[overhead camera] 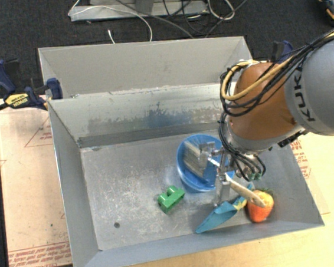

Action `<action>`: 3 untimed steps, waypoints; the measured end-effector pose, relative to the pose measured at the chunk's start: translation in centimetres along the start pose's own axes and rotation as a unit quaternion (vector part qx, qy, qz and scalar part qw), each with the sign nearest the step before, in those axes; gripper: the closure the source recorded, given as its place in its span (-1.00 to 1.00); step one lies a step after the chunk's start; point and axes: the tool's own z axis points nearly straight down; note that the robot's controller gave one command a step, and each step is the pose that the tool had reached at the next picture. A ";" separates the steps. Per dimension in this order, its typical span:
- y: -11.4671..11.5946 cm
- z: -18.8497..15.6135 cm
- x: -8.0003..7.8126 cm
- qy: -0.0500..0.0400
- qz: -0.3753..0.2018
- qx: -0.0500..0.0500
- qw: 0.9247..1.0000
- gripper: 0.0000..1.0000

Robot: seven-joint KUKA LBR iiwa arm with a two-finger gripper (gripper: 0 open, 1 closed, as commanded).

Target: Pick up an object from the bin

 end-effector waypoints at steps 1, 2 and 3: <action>0.0 0.0 0.0 0.000 0.000 0.000 1.000 -1.00; 2.1 4.6 -0.2 0.002 0.016 -0.001 1.000 -1.00; -0.1 5.9 0.3 -0.003 0.029 0.000 1.000 -1.00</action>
Offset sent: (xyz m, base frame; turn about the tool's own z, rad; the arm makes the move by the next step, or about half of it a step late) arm 0.0028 0.0186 -0.0437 0.0354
